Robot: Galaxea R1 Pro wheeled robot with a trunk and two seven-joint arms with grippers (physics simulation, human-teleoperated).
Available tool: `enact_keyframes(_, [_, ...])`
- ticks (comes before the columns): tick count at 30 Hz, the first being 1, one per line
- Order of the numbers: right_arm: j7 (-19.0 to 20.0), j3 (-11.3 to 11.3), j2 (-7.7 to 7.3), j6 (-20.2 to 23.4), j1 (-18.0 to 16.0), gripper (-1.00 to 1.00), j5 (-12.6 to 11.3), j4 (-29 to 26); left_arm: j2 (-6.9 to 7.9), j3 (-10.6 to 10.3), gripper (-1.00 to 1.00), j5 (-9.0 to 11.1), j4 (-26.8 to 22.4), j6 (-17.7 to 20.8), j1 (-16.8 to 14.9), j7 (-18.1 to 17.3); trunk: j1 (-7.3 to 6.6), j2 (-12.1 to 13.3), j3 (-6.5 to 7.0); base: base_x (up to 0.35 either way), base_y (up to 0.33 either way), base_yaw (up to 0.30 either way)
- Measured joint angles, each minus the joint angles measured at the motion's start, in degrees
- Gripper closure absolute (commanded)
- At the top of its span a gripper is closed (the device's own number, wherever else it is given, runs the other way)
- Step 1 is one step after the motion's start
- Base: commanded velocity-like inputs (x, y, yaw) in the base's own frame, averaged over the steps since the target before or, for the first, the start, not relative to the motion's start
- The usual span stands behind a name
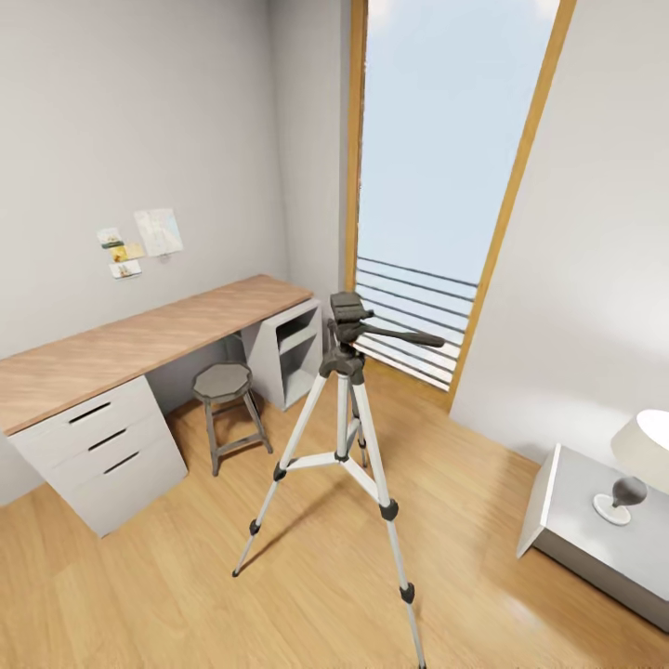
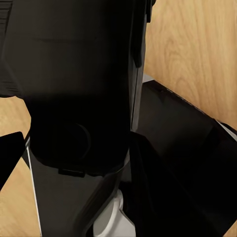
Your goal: Attach the digital camera to the camera tripod in the bedroom.
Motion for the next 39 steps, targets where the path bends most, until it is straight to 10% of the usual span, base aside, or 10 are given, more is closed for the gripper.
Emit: enact_keyframes(39, [0.00, 0.00, -0.09, -0.24, 0.00, -1.00, 0.04, -0.01, 0.00, -0.01, 1.00, -0.07, 0.00, -0.02, 0.00, 0.00, 0.00, 0.00, -0.09, 0.012, 0.000, 0.000])
